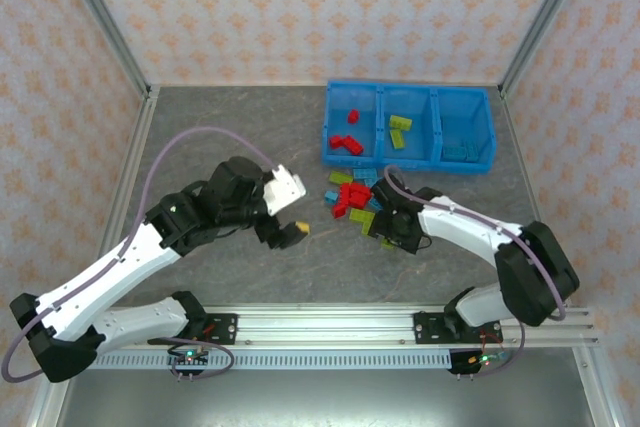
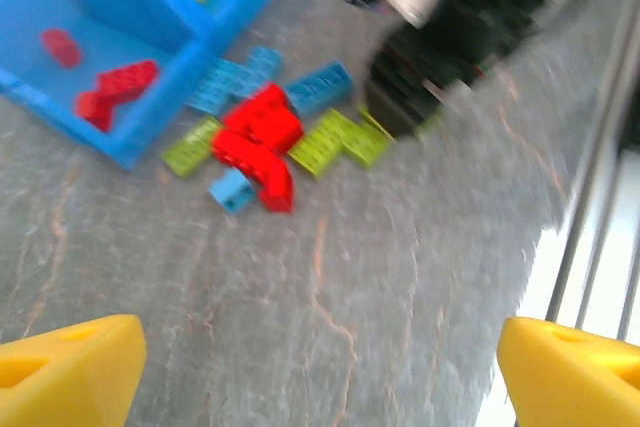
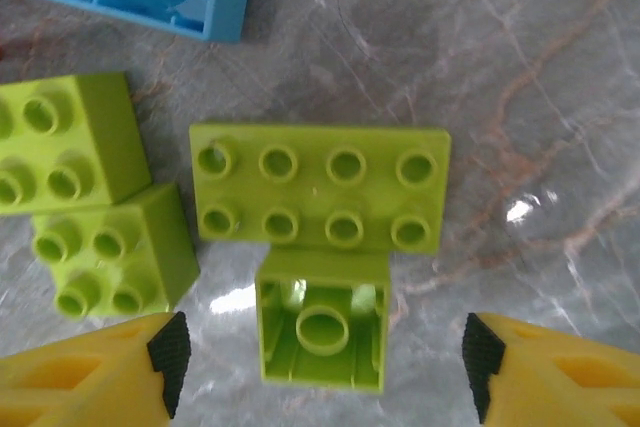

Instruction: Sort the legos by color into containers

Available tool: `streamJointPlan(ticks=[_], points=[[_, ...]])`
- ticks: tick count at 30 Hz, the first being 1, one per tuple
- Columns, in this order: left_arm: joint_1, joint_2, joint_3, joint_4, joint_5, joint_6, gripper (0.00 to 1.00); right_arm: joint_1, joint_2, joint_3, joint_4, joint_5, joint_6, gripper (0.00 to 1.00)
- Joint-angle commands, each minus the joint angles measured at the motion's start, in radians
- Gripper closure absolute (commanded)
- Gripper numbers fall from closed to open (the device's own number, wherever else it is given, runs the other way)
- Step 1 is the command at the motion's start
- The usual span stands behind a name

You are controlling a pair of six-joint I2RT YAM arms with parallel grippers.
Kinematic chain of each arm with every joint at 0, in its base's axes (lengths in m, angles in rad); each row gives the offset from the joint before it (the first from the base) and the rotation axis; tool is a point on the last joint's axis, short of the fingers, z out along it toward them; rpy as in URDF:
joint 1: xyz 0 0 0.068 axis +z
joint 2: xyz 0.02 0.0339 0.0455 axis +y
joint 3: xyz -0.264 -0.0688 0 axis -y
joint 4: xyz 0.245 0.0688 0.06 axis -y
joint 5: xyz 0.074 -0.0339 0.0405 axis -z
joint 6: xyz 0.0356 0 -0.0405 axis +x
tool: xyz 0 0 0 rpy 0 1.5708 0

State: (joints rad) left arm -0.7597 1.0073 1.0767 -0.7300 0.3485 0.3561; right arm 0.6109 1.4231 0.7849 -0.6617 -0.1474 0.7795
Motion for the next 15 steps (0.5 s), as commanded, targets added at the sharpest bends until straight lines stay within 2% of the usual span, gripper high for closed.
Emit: streamJointPlan(ticks=[1,7,10,15], points=[[-0.006,-0.008,-0.052,-0.035,0.099,0.158,0.07,0.004,0.02,-0.022,0.06,0.083,0.04,0.33],[-0.004,-0.001,-0.109,0.049,0.093,0.176,0.07,0.005,0.007,-0.099,0.111,0.064,0.084,0.48],[-0.004,-0.007,-0.121,0.062,0.089,0.174,0.07,0.004,-0.026,-0.125,0.11,0.063,0.103,0.6],[-0.004,-0.072,-0.185,0.131,0.02,0.175,0.06,0.005,-0.249,-0.115,0.033,0.15,0.115,0.75]])
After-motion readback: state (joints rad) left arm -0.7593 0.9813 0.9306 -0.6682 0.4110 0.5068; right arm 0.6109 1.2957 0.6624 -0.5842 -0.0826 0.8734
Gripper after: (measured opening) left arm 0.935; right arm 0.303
